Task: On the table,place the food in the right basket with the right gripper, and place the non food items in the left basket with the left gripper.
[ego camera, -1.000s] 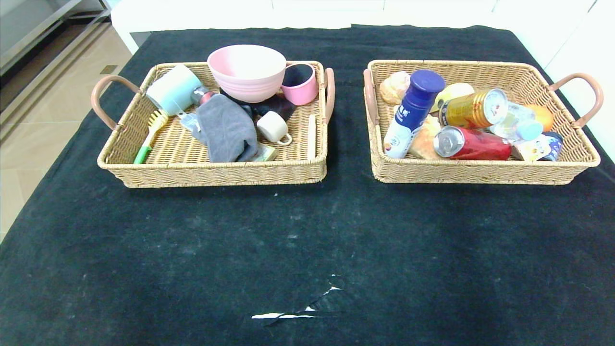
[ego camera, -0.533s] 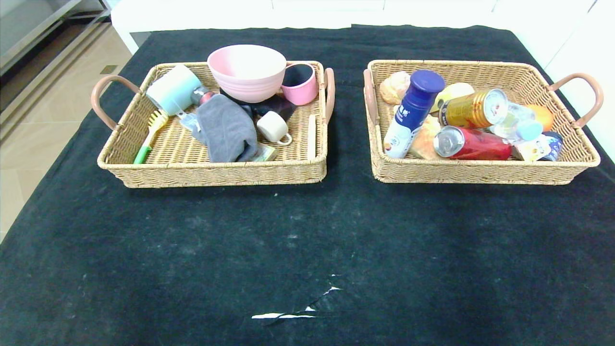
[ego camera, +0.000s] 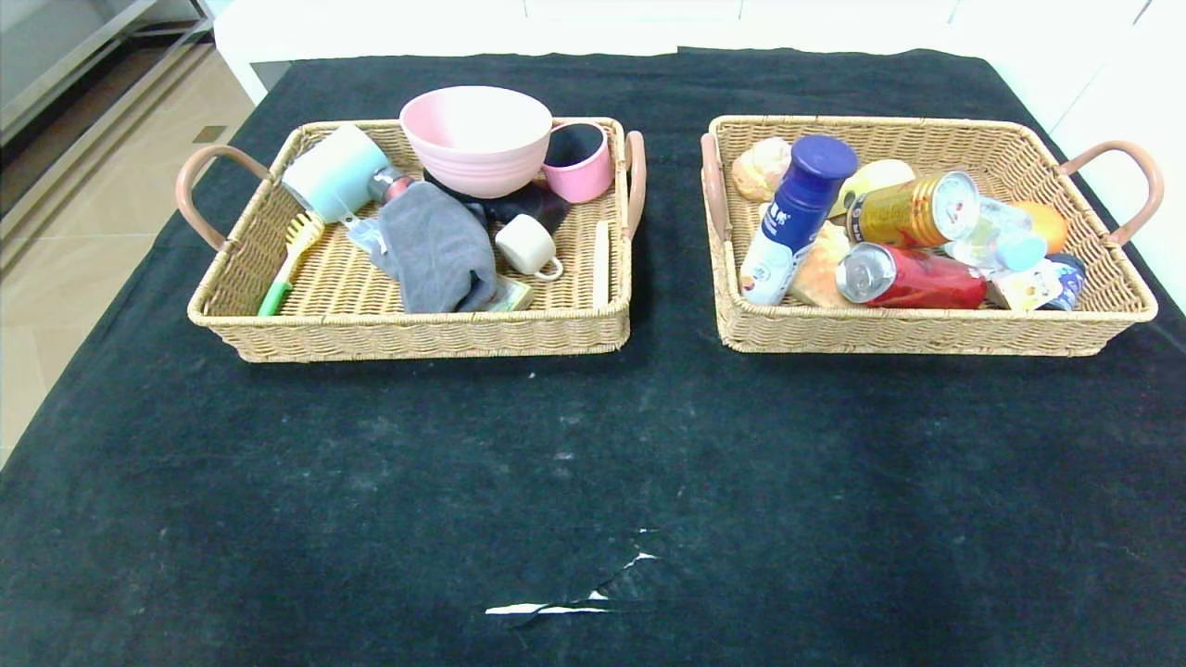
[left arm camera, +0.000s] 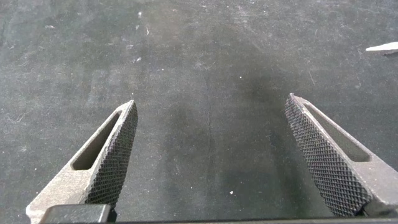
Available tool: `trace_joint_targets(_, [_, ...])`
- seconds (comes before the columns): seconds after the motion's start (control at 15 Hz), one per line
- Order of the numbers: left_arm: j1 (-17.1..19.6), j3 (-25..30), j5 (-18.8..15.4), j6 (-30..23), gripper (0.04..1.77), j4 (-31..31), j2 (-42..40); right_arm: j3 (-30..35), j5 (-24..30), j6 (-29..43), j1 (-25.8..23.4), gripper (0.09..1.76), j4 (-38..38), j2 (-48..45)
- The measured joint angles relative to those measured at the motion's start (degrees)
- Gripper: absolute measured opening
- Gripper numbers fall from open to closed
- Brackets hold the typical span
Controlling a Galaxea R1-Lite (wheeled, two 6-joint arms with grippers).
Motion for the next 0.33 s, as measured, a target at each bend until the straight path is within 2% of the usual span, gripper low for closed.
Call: trace_joint_targets(0.33, [0.00,0.00,0.00,0.00,1.72,0.02,0.00,0.00,0.00,0.39,0.00,1.71,-0.02,0.00])
